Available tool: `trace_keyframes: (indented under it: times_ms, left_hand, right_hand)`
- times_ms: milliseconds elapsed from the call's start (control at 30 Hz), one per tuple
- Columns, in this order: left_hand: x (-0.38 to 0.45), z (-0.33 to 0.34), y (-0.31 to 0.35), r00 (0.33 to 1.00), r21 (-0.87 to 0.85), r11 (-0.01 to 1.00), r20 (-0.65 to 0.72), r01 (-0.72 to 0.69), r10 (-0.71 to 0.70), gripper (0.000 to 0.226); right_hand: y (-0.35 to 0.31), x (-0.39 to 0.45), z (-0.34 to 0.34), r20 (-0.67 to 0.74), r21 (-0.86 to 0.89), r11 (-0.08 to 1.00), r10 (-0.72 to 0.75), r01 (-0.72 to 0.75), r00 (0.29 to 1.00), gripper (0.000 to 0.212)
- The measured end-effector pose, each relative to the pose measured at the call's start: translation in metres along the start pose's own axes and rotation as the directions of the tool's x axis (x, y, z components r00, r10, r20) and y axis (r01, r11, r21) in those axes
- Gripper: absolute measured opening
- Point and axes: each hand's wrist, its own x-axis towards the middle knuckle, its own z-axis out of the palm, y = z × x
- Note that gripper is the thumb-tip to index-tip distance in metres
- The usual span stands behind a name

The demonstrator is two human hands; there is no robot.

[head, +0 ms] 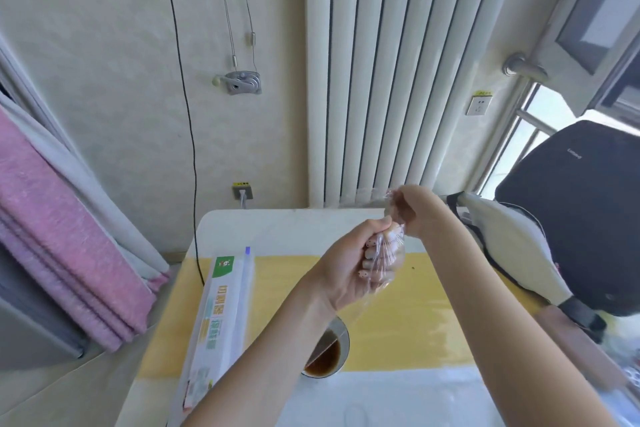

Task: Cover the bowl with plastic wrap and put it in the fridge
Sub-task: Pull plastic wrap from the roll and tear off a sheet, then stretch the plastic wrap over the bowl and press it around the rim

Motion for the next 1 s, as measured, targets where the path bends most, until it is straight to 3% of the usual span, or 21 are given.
trace_keyframes:
  times_ms: [167,267,333,400,500,667,733,867,1000]
  left_hand:
    - [0.022,-0.013,-0.030,0.999,-0.026,0.998,0.009,0.054,-0.054,0.039]
    - [0.032,-0.019,-0.045,0.995,-0.075,0.992,-0.003,0.098,-0.099,0.038]
    - [0.037,-0.020,-0.054,0.991,-0.062,0.989,-0.004,0.135,-0.135,0.044]
    - [0.040,-0.021,-0.062,0.984,-0.003,0.985,-0.033,0.174,-0.174,0.047]
    - [0.046,-0.024,-0.075,0.965,0.112,0.960,-0.087,0.255,-0.247,0.046]
    - [0.053,-0.028,-0.091,0.954,0.191,0.936,-0.117,0.295,-0.277,0.041]
    - [0.055,-0.031,-0.095,0.952,0.204,0.933,-0.140,0.297,-0.273,0.042]
    - [0.058,-0.039,-0.100,0.949,0.189,0.937,-0.173,0.295,-0.264,0.041]
    - [0.058,-0.047,-0.105,0.942,0.200,0.929,-0.193,0.312,-0.275,0.039]
  right_hand:
    - [0.021,0.033,-0.055,0.042,0.203,0.964,0.170,-0.175,0.985,0.035]
    - [0.029,0.044,-0.079,0.124,0.220,0.943,0.228,-0.251,0.966,0.037]
    - [0.032,0.047,-0.088,0.205,0.106,0.955,0.251,-0.277,0.946,0.040]
    - [0.034,0.049,-0.092,0.206,-0.186,0.963,0.231,-0.193,0.951,0.031]
    - [0.040,0.052,-0.098,0.166,-0.574,0.818,0.078,0.032,0.983,0.021]
    - [0.048,0.056,-0.104,0.151,-0.753,0.608,-0.216,0.254,0.965,0.022]
    - [0.054,0.061,-0.103,0.112,-0.724,0.643,-0.250,0.251,0.962,0.022]
    - [0.066,0.066,-0.102,0.049,-0.534,0.825,-0.189,0.186,0.981,0.019]
    - [0.070,0.065,-0.108,0.074,-0.443,0.871,-0.200,0.212,0.977,0.020]
